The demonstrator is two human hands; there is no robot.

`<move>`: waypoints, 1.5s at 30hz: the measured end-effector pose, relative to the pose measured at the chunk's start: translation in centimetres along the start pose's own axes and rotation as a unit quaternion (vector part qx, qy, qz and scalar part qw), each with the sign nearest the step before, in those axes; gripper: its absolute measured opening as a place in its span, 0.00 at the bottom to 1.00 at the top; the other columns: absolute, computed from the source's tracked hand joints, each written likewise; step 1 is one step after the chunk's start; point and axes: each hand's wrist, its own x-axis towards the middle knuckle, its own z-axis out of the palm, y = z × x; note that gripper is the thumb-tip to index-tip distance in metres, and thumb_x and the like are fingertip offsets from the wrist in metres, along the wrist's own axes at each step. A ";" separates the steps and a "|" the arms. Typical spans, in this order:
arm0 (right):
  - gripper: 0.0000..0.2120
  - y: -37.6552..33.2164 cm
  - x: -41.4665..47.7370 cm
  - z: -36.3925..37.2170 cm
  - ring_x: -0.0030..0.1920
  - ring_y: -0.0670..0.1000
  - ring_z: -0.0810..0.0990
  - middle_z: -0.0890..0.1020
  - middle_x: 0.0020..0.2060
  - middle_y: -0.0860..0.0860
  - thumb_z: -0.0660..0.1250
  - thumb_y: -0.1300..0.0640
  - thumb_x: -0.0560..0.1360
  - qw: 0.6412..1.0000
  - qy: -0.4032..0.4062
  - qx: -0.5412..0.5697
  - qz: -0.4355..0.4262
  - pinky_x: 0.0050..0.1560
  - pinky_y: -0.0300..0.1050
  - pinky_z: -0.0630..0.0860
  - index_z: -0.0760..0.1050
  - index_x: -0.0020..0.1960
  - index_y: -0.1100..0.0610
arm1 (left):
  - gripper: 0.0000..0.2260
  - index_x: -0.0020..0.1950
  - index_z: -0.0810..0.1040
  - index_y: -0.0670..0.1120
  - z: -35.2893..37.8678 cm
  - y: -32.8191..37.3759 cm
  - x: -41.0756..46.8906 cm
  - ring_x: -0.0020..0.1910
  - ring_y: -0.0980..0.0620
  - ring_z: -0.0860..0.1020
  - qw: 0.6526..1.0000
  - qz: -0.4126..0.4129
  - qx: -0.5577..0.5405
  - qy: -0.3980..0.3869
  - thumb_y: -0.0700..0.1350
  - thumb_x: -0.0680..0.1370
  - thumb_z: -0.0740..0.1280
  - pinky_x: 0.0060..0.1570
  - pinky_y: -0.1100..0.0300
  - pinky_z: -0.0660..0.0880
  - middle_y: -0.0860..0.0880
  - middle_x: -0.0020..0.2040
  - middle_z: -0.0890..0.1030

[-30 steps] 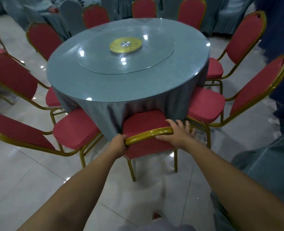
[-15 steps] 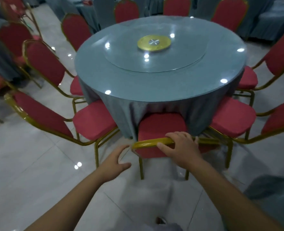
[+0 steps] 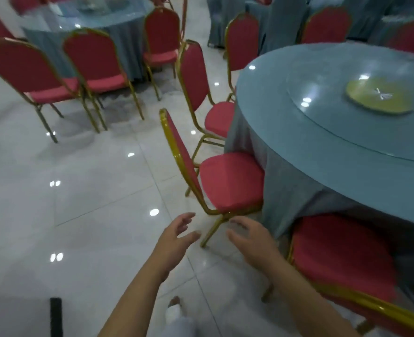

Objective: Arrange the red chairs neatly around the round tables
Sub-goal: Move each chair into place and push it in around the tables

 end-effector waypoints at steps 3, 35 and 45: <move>0.15 -5.2 4.4 4.4 0.56 0.48 0.78 0.80 0.56 0.47 0.70 0.52 0.77 0.999 -0.006 0.039 0.024 0.48 0.36 0.72 0.78 0.63 0.51 | 0.18 0.65 0.74 0.62 -8.2 0.3 2.6 0.63 0.57 0.73 1.000 -0.016 -0.010 0.016 0.50 0.77 0.71 0.58 0.56 0.71 0.58 0.63 0.76; 0.10 -52.6 78.6 26.3 0.52 0.49 0.82 0.82 0.54 0.49 0.71 0.54 0.77 0.974 -0.197 0.053 -0.094 0.52 0.45 0.76 0.80 0.58 0.48 | 0.09 0.52 0.85 0.50 -64.8 7.8 51.9 0.50 0.48 0.84 0.917 -0.127 -0.199 0.323 0.38 0.77 0.70 0.48 0.56 0.79 0.48 0.49 0.86; 0.14 -70.2 105.0 28.9 0.48 0.41 0.80 0.79 0.55 0.46 0.71 0.53 0.77 0.978 -0.142 0.018 -0.153 0.42 0.36 0.74 0.78 0.63 0.49 | 0.10 0.54 0.83 0.53 -84.8 15.0 82.5 0.54 0.48 0.81 0.947 -0.093 -0.114 0.287 0.40 0.77 0.69 0.51 0.55 0.78 0.50 0.51 0.85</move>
